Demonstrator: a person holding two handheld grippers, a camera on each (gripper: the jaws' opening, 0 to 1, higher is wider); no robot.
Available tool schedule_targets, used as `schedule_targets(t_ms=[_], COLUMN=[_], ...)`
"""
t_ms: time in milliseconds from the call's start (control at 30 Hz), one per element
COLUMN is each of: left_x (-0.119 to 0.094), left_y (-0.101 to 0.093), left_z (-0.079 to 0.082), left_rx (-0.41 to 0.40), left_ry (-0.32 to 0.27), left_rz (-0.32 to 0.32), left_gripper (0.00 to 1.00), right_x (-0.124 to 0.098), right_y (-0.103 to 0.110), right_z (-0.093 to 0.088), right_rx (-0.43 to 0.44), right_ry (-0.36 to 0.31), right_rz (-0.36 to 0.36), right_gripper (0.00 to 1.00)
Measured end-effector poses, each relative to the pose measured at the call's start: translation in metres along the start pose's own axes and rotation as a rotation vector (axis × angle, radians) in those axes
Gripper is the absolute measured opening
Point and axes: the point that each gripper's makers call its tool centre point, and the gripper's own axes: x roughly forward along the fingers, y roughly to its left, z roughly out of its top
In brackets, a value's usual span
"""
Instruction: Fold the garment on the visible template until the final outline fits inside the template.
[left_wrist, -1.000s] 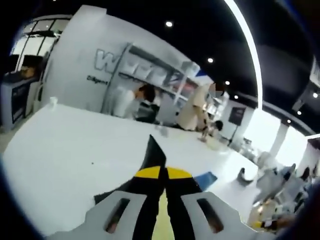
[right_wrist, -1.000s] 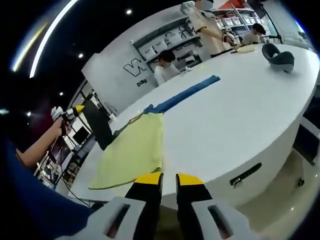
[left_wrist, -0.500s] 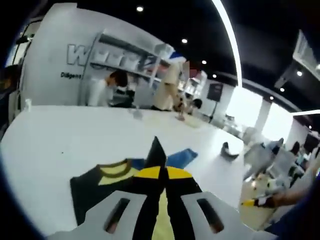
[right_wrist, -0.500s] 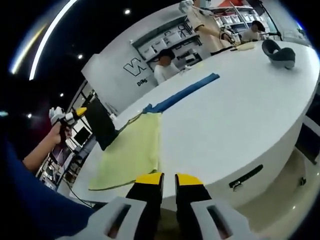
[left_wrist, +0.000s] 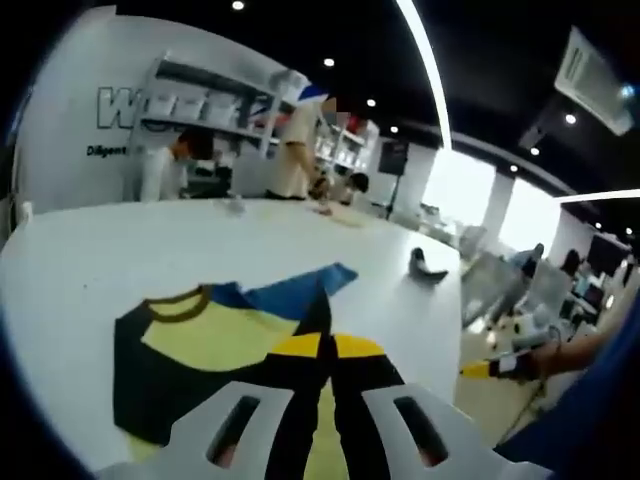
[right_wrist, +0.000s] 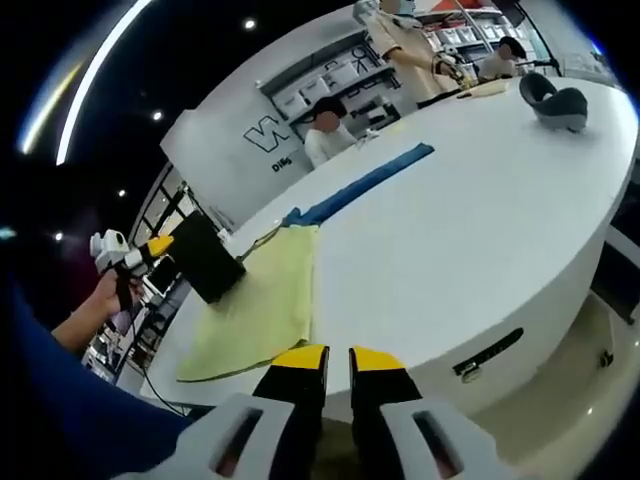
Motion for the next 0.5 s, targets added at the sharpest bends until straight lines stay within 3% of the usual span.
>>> schedule_targets(t_ms=[200,300,500], left_x=[0.005,0.008,0.006], left_y=[-0.018,-0.034,-0.047], left_z=[-0.023,-0.043,-0.055], left_rx=[0.04,0.075,0.077], left_ry=[0.044,0.086,0.103], left_rz=[-0.024,-0.065,-0.079], left_gripper=[0.0,0.0,0.0], right_x=[-0.002,-0.004,-0.005], right_y=[-0.003,-0.004,-0.005], right_z=[-0.004,-0.005,-0.006], right_rx=[0.013,0.022,0.027], right_ry=[0.003,0.001,0.0], right_rz=[-0.004,-0.007,-0.011], right_gripper=[0.02,0.02,0.02])
